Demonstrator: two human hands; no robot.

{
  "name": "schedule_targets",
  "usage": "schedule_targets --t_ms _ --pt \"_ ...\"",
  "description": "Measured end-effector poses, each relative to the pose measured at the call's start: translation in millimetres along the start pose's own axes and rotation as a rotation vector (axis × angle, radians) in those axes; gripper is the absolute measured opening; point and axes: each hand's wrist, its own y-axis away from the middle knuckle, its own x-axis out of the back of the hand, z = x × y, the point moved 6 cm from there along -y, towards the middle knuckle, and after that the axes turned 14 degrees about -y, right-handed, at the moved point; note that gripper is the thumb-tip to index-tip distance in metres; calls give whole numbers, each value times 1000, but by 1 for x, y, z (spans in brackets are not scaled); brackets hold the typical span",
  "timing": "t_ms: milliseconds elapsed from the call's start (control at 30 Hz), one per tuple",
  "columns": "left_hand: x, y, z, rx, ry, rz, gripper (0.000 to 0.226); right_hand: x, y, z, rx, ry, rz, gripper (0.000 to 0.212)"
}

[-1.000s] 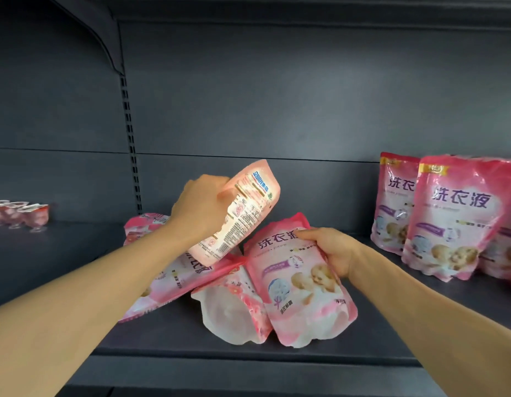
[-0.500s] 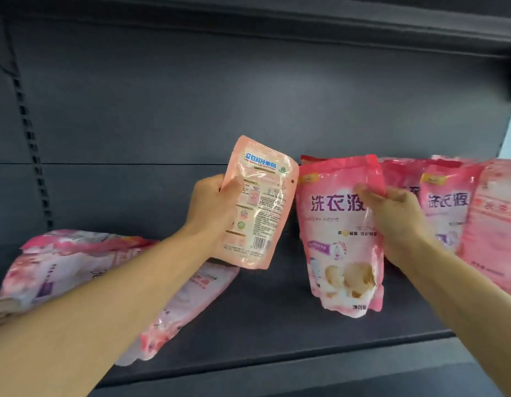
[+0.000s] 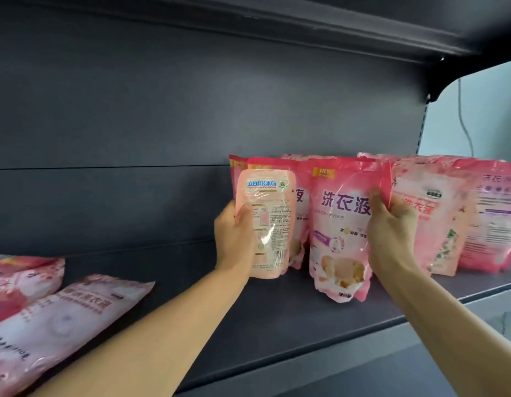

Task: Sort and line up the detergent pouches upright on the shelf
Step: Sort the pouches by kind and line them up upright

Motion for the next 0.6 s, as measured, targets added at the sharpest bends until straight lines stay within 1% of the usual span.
schedule_targets --t_ms 133,233,367,433,467,500,533,600 --pt "-15 4 -10 -15 14 7 23 6 -3 6 27 -17 -21 36" --pt "-22 11 -18 -16 7 12 25 11 -4 8 45 6 -53 36" --pt "-24 18 -26 26 -12 10 26 14 -6 6 43 53 -100 39" --pt "-26 20 -27 22 -52 -37 25 15 -6 4 44 111 -146 32" --pt "-27 21 -27 16 -82 -69 24 15 -3 3 45 151 -175 23" --pt "-28 23 -28 13 -115 -99 24 15 0 1 38 198 -207 9" --pt "-29 25 -29 15 -143 -125 23 16 4 1 25 260 -231 9" --pt "-31 28 -33 35 -190 -166 25 19 15 0 48 367 -279 45"
